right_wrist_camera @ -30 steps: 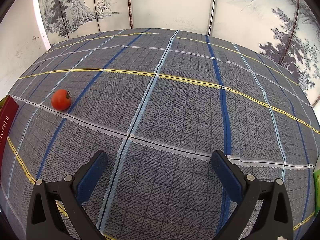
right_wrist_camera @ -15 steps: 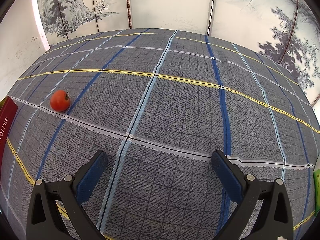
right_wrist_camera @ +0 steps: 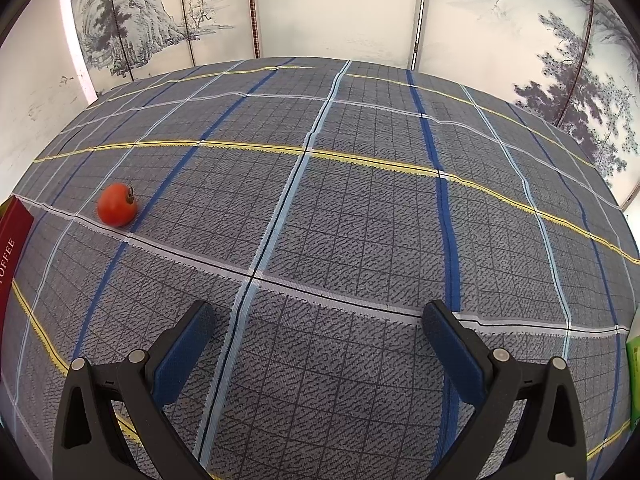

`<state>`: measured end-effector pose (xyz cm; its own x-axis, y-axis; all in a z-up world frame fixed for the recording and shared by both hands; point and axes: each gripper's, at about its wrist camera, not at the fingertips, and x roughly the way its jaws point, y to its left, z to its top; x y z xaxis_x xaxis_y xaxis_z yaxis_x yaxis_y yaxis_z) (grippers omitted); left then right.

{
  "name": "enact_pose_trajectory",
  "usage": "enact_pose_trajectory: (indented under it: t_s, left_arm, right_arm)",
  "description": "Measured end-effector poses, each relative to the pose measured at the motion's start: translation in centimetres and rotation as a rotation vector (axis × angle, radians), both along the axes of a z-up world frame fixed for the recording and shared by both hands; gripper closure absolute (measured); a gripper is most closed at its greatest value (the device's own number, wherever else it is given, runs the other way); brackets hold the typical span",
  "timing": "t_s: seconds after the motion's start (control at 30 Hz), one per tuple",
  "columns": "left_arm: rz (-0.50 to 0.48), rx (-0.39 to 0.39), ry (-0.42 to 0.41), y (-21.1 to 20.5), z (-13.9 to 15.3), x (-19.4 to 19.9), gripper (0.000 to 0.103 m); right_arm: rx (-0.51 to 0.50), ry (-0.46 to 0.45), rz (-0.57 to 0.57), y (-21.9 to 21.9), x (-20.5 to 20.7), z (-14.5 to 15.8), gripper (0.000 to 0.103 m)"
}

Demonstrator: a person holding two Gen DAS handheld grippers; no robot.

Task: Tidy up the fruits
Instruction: 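Carry the dried fruit into the tin and open the left gripper, then grasp the red tomato with the right gripper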

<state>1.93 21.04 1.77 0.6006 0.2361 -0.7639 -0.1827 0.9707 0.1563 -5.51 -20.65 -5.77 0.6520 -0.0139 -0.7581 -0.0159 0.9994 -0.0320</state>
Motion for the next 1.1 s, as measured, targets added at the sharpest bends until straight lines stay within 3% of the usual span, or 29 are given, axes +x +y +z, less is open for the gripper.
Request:
enact_pose_trajectory:
  t_s: [0.2,0.23,0.33,0.5,0.6,0.8,0.9,1.1]
  left_arm:
    - [0.014,0.03,0.02,0.1,-0.7,0.5,0.063]
    - [0.02,0.033,0.026,0.1,-0.8,0.6,0.059]
    - [0.035,0.042,0.015,0.1,-0.7,0.4,0.037]
    - [0.036,0.04,-0.013,-0.4,0.2,-1.0,0.034]
    - [0.029,-0.014,-0.07,-1.1,2.0,-3.5,0.034]
    - [-0.016,-0.071,-0.153,-3.9,3.9,-8.5,0.034]
    - [-0.063,-0.099,-0.173,-5.8,4.2,-10.7,0.034]
    - [-0.112,-0.112,-0.202,-8.1,4.5,-13.3,0.033]
  right_arm:
    - [0.0,0.0,-0.001,-0.1,0.1,-0.1,0.0]
    - [0.0,0.0,-0.001,-0.1,0.1,-0.1,0.0]
    - [0.001,0.0,-0.001,-0.1,0.0,-0.1,0.0]
    - [0.021,-0.009,0.014,-0.1,-0.1,0.1,0.0]
    - [0.112,-0.06,0.074,0.2,-0.7,0.8,0.002]
    - [0.217,-0.118,0.307,4.1,-0.5,2.8,0.006]
    - [0.193,-0.107,0.392,6.5,0.8,2.9,0.023]
    - [0.151,-0.082,0.494,10.2,3.1,2.2,0.037]
